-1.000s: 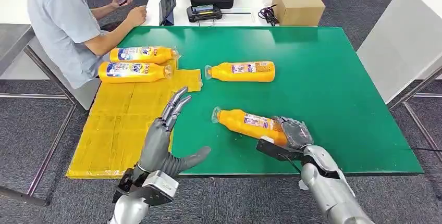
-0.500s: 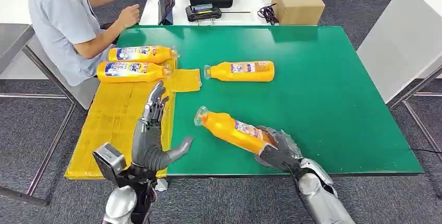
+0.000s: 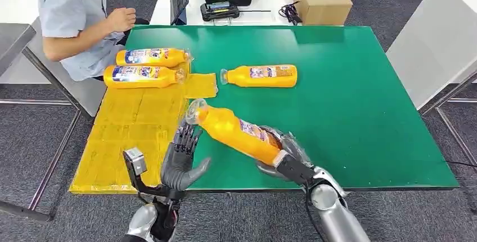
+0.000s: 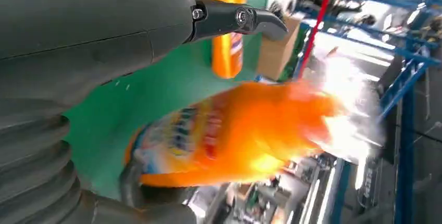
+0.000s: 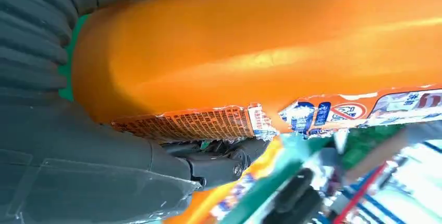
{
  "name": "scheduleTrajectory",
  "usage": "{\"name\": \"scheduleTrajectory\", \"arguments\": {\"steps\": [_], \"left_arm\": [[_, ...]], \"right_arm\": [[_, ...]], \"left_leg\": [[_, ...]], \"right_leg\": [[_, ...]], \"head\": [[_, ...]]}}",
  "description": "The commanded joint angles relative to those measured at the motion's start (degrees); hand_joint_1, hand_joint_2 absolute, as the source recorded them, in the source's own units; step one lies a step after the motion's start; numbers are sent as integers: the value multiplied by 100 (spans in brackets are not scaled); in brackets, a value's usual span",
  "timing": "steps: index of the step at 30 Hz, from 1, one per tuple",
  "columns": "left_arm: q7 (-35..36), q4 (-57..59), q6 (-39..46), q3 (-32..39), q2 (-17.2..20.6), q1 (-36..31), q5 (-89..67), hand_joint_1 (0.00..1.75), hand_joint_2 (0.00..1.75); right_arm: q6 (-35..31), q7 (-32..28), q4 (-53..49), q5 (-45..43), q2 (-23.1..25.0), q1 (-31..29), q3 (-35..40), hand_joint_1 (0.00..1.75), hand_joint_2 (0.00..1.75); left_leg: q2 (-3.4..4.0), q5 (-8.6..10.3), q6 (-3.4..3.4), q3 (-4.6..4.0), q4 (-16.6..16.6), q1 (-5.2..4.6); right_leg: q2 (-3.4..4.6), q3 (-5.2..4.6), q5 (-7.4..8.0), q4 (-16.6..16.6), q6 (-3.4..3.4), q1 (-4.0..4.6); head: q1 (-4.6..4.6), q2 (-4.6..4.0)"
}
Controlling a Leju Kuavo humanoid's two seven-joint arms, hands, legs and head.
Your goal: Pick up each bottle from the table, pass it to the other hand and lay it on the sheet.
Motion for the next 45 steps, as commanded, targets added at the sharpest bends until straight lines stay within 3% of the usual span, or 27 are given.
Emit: {"name": "scheduleTrajectory", "arguments": {"steps": [1, 7, 15, 45], "left_arm": [[-14, 790, -29, 68, -42, -286, 80, 0, 175], [-39, 782, -148, 69, -44, -363, 220, 0, 175], [-102, 811, -351, 0, -41, -506, 357, 0, 175], [-203, 720, -497, -27, -50, -562, 466, 0, 175]], "right_arm": [[49, -13, 153, -39, 140, -243, 309, 175, 175], [-47, -21, 555, 219, 368, -411, 896, 175, 175], [-99, -28, 850, 141, 369, -638, 1150, 175, 175], [-106, -36, 1017, 79, 375, -695, 1203, 175, 175]], "left_leg": [[7, -7, -10, 12, 0, 5], [13, -4, -7, 4, -2, 5], [16, -9, -13, 12, 1, 11], [6, -10, -14, 13, 2, 10]], "right_leg": [[4, 10, -5, 0, -12, 5], [11, 4, -1, -2, -9, 4], [12, 12, -3, -1, -16, 10], [2, 15, -8, 0, -16, 10]], "head": [[2, 0], [2, 0], [2, 0], [2, 0]]}}
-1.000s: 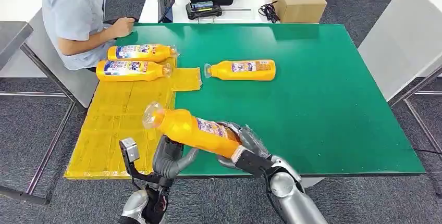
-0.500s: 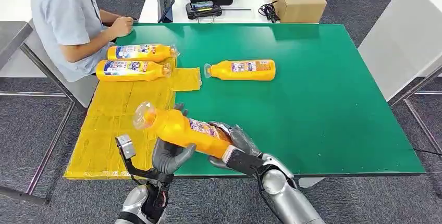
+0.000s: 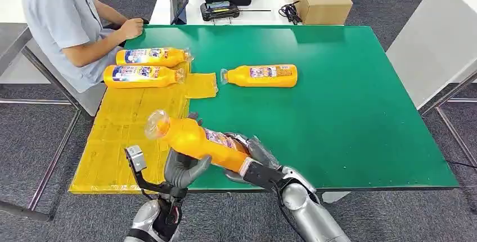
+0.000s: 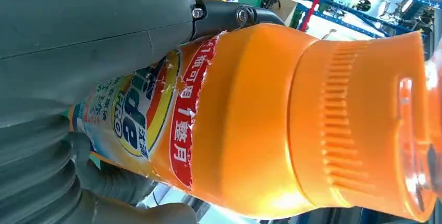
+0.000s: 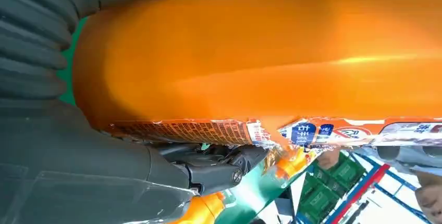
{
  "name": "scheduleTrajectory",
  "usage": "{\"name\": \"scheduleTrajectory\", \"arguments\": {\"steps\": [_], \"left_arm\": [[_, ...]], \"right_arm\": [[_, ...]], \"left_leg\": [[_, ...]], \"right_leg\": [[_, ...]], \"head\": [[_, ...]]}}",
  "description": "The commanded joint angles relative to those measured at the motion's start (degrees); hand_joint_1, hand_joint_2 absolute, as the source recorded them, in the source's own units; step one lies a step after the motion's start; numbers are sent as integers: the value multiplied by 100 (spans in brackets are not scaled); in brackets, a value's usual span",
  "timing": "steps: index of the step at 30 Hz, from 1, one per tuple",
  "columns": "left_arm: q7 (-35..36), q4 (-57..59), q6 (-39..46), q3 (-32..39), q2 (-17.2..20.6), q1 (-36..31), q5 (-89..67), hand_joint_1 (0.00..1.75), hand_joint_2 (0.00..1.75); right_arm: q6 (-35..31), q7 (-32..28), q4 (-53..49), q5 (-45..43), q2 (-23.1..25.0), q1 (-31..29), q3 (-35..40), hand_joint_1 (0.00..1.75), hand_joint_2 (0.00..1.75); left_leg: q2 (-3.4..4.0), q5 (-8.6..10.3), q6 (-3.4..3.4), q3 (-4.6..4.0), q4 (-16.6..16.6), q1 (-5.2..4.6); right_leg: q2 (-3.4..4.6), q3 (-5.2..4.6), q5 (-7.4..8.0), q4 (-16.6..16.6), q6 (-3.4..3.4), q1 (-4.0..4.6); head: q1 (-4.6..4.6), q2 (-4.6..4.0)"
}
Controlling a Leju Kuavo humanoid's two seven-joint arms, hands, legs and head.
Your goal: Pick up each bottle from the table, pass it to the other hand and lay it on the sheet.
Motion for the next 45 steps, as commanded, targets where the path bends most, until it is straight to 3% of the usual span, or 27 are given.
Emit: {"name": "scheduleTrajectory", "arguments": {"steps": [1, 5, 6, 7, 9, 10, 11, 14, 39, 42, 45], "left_arm": [[-44, 254, -131, -15, -47, -310, 57, 0, 175], [-19, 112, -154, 3, -49, -289, 102, 3, 175], [-22, 128, -224, 5, -36, -293, 169, 175, 175], [-38, 127, -261, -9, -26, -291, 172, 175, 175], [-62, 121, -272, -3, -27, -275, 169, 175, 175], [-61, 122, -265, -1, -37, -268, 169, 175, 175], [-68, 109, -258, 1, -39, -259, 163, 175, 175], [-132, -2, 122, 91, -50, -287, 239, 175, 175], [-94, -148, 85, -16, -46, -200, 81, 175, 175], [-208, -279, 544, 15, -29, -206, -458, 175, 175], [-358, -747, 1905, 59, 87, -258, -2448, 175, 175]], "right_arm": [[-21, 8, 454, -4, 6, -325, 177, 175, 175], [-39, 11, 575, -45, 36, -387, 181, 175, 175], [-37, 14, 645, -64, 50, -414, 174, 175, 175], [-40, 14, 664, -66, 52, -422, 176, 175, 175], [-63, 14, 752, -66, 77, -437, 153, 127, 175], [-68, 21, 774, -67, 85, -438, 145, 24, 175], [-85, 43, 814, -56, 102, -451, 138, 0, 175], [-169, 220, 1035, 14, 208, -517, 134, 0, 175], [-276, 174, 1162, 68, 261, -478, 12, 0, 175], [-364, 225, 1119, 155, 245, -404, -17, 0, 175], [-553, 374, 879, 355, 168, -131, -133, 0, 175]], "left_leg": [[5, -9, -11, 17, 3, 7], [7, -5, -9, 9, 3, 5], [4, -2, -6, 5, 1, 4], [5, -7, -11, 14, 4, 7], [9, -10, -13, 19, 5, 10], [6, -7, -11, 15, 3, 8], [5, -4, -8, 11, 0, 5], [6, -6, -9, 11, 2, 6], [1, -5, -9, 12, 1, 4], [1, -5, -9, 12, 1, 5], [-1, -11, -14, 22, 4, 11]], "right_leg": [[2, 17, -7, 0, -13, 8], [4, 9, -3, 1, -11, 6], [2, 5, -1, -1, -8, 4], [1, 15, -4, 0, -13, 8], [5, 20, -6, 0, -16, 12], [2, 16, -5, 0, -13, 9], [2, 11, -3, -1, -10, 6], [3, 11, -4, 0, -11, 6], [-2, 13, -5, 1, -10, 5], [-3, 13, -6, 1, -10, 6], [-6, 26, -11, 0, -18, 13]], "head": [[0, 0], [0, 0], [0, 0], [0, 0], [0, 0], [0, 0], [0, 0], [0, 0], [0, 0], [0, 0], [0, 0]]}}
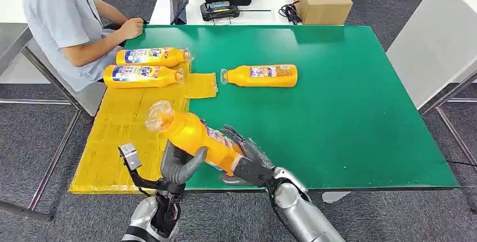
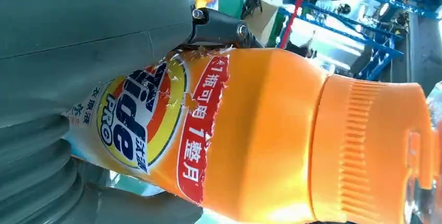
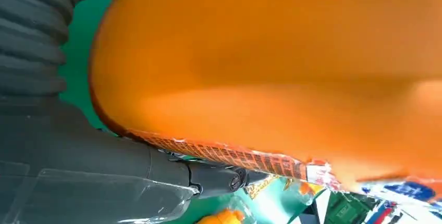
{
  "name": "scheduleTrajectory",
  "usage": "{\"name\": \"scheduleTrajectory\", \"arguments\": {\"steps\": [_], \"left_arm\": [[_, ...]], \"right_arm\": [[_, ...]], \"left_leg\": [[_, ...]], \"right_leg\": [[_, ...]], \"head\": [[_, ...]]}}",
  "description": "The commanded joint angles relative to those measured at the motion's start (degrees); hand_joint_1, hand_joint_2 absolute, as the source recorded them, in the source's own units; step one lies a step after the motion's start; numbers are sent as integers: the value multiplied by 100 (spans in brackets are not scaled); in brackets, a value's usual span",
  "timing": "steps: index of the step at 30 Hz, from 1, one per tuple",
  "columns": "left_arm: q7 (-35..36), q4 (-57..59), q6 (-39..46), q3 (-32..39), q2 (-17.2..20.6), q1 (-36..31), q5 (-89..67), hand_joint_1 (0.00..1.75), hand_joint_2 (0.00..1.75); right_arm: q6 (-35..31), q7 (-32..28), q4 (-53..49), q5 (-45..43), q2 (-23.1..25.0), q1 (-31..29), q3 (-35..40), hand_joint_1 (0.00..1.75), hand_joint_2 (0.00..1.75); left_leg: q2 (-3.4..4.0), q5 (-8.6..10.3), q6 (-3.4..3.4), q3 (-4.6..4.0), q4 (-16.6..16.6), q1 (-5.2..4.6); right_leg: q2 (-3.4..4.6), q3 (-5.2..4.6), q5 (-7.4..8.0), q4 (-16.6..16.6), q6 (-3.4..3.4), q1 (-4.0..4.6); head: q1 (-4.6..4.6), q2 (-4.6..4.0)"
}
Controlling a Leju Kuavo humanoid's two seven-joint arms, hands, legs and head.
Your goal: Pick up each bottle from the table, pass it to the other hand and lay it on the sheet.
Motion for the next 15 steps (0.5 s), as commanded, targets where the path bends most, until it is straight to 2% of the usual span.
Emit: {"name": "scheduleTrajectory", "arguments": {"steps": [1, 2, 6, 9, 12, 15], "left_arm": [[-202, -629, 2030, 121, 104, -226, -2940, 175, 175], [-99, -759, 2531, 208, 153, -267, -3788, 175, 175], [259, -1212, 2700, 885, 121, -330, -5487, 175, 175], [394, -1252, 2799, 1057, 87, -362, -6133, 175, 175], [555, -1292, 3239, 1117, 123, -419, -7218, 175, 175], [663, -1478, 3162, 1237, 86, -413, -7341, 175, 175]], "right_arm": [[-265, 209, 16, 280, -123, 198, -206, 0, 175], [-306, 242, -51, 323, -136, 276, -261, 0, 175], [-306, 260, -225, 380, -135, 406, -602, 0, 175], [-292, 245, -369, 383, -136, 437, -796, 0, 175], [-233, 242, -563, 413, -133, 499, -959, 0, 175], [-225, 239, -726, 416, -186, 612, -1068, 0, 175]], "left_leg": [[-4, -8, -11, 13, 4, 9], [-7, -13, -16, 23, 5, 15], [2, -14, -15, 18, 8, 12], [6, -13, -15, 18, 5, 12], [-1, -4, -9, 6, 1, 4], [2, -5, -9, 6, 3, 5]], "right_leg": [[-8, 18, -8, 0, -13, 10], [-12, 30, -14, -1, -19, 16], [-3, 20, -12, 4, -19, 13], [2, 22, -10, 1, -18, 13], [-4, 8, -5, 2, -11, 5], [-1, 7, -5, 2, -11, 6]], "head": [[0, 0], [0, 0], [0, 0], [0, 0], [0, 0], [0, 0]]}}
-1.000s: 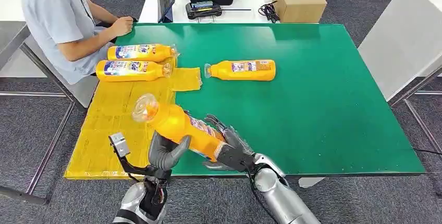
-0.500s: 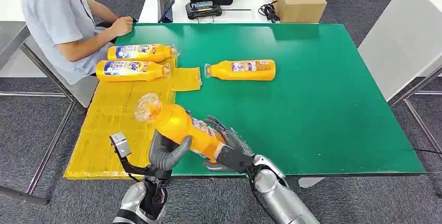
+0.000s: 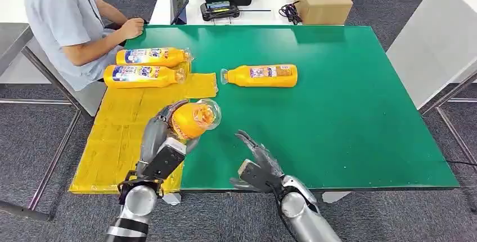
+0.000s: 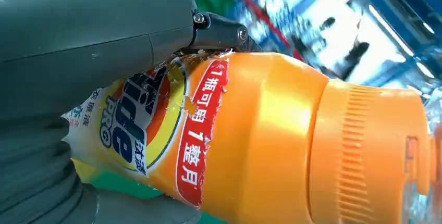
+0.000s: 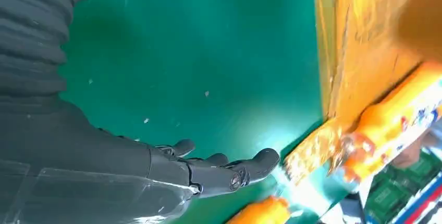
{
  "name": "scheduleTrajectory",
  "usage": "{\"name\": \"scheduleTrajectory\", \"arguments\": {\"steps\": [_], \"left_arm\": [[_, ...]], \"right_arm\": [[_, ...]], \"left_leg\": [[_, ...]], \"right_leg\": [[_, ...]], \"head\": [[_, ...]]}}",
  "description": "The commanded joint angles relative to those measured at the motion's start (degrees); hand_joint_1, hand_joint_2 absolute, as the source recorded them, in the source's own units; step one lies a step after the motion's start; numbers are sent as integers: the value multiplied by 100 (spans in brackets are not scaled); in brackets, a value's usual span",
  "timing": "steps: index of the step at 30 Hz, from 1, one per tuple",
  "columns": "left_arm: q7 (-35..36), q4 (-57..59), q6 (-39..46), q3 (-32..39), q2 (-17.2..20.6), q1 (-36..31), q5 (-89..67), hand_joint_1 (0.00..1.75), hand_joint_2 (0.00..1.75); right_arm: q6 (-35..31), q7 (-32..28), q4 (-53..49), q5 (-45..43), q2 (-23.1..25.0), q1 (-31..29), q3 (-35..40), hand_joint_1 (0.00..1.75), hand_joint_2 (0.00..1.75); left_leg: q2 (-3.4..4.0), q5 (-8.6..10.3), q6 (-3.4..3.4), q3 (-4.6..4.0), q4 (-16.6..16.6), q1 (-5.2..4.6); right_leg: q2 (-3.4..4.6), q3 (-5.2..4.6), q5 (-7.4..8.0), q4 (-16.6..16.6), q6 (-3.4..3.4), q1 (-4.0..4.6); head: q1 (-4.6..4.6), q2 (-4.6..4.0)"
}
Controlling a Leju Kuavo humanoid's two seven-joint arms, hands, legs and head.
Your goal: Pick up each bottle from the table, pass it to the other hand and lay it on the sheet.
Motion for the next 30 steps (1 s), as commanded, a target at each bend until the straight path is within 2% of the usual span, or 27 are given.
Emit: {"name": "scheduleTrajectory", "arguments": {"steps": [1, 4, 8, 10, 13, 22, 26, 30], "left_arm": [[279, -380, 221, 619, 77, -267, -1052, 175, 175], [678, -265, 643, 487, 325, -332, -2361, 175, 175], [837, -93, 776, 428, 418, -390, -2780, 175, 175], [1508, 480, 629, 165, 729, -577, -4017, 175, 175], [1703, 1665, 592, 82, 889, -1032, -4151, 175, 175], [1373, 4353, 358, -147, 1114, -2176, -3961, 175, 175], [1245, 4931, 452, -234, 1160, -2323, -3882, 175, 175], [1119, 4896, 434, -210, 1093, -2283, -3683, 175, 175]], "right_arm": [[64, 7, -462, 37, -135, 174, -583, 0, 175], [86, -2, -508, 71, -121, 204, -664, 0, 175], [88, -6, -475, 76, -111, 169, -669, 0, 175], [74, -43, -428, 88, -139, 133, -673, 0, 175], [77, -163, -314, 53, -151, 57, -682, 0, 175], [152, -479, 415, -68, -96, -449, -436, 0, 175], [126, -560, 596, -112, -78, -569, -367, 0, 175], [99, -572, 537, -126, -96, -507, -349, 0, 175]], "left_leg": [[3, -9, -11, 14, 3, 8], [-2, -8, -11, 16, 2, 6], [4, -5, -10, 13, -2, 5], [6, -6, -13, 20, -2, 6], [-7, 0, -14, 29, -10, 4], [0, 4, -12, 30, -7, 6], [7, 2, -11, 27, -6, 6], [8, -3, -10, 23, 0, 8]], "right_leg": [[-1, 16, -7, 0, -14, 9], [-6, 18, -9, 0, -14, 7], [2, 13, -4, -2, -12, 5], [1, 20, -6, -2, -15, 7], [-11, 30, -5, -7, -17, 5], [-4, 30, -1, -3, -14, 6], [4, 26, 0, -3, -13, 7], [4, 23, -4, 1, -13, 8]], "head": [[2, 0], [2, 0], [2, 0], [0, 0], [2, 0], [2, 0], [2, 0], [0, 0]]}}
